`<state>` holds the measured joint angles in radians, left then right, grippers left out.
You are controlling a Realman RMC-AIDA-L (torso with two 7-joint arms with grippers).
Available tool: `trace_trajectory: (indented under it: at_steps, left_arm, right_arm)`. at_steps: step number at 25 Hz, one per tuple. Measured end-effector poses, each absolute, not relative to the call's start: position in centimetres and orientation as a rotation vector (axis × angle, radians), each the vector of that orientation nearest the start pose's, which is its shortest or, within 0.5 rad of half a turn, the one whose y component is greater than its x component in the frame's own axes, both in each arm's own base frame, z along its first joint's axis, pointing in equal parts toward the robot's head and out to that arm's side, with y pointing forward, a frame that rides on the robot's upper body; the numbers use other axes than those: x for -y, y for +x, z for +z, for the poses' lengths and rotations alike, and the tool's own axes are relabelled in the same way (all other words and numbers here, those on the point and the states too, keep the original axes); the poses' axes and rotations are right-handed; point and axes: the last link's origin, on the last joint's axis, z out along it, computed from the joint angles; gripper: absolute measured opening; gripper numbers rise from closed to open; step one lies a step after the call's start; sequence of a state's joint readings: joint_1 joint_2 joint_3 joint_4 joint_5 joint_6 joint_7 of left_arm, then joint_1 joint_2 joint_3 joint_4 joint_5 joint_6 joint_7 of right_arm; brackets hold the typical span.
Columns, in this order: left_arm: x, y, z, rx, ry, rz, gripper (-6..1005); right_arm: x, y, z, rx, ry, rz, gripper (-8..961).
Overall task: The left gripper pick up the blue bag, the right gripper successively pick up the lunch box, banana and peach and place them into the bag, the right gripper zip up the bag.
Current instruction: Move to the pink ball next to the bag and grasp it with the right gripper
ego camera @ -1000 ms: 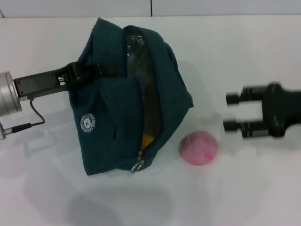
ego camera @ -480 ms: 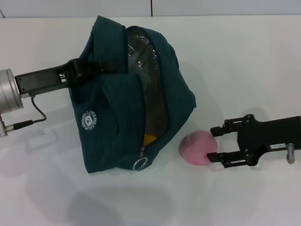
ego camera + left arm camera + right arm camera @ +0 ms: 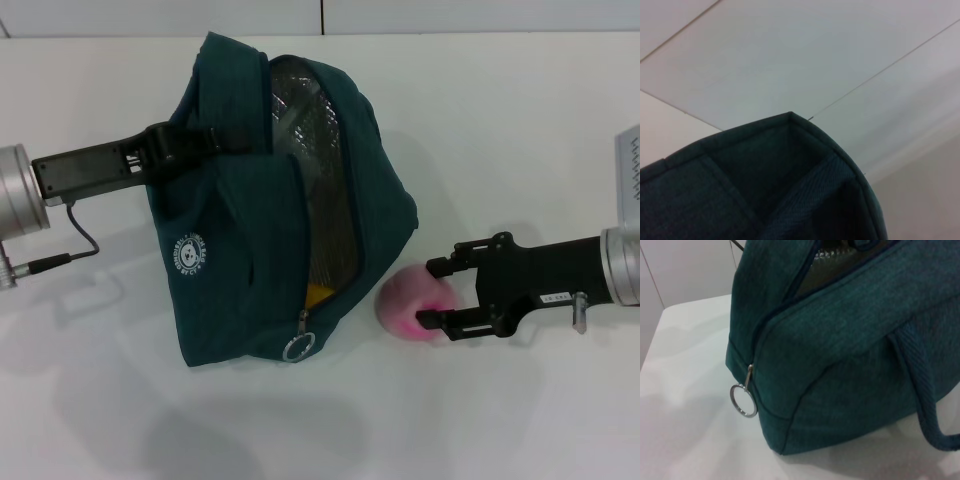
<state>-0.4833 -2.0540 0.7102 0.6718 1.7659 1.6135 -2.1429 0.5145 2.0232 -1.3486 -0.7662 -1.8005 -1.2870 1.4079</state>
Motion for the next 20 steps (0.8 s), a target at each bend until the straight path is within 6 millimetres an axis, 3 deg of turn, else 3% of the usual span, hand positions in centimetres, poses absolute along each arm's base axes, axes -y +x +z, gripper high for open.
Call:
trace_trajectory:
  at_steps: [11, 16, 20]
  left_arm:
    - [-33.04, -25.29, 2.79, 1.629, -2.37, -1.146, 29]
    - [-33.02, -25.31, 2.79, 1.63, -2.37, -1.146, 29]
    - [-32.94, -25.41, 2.77, 1.634, -2.366, -1.145, 29]
  right_arm:
    - [-34.24, 23.11, -5.44, -0.286, -2.917, 0.295, 554]
    - [-34.21, 23.23, -5.47, -0.285, -2.917, 0.287, 309]
    - [-34.09, 23.31, -5.3, -0.286, -2.915, 0.295, 285]
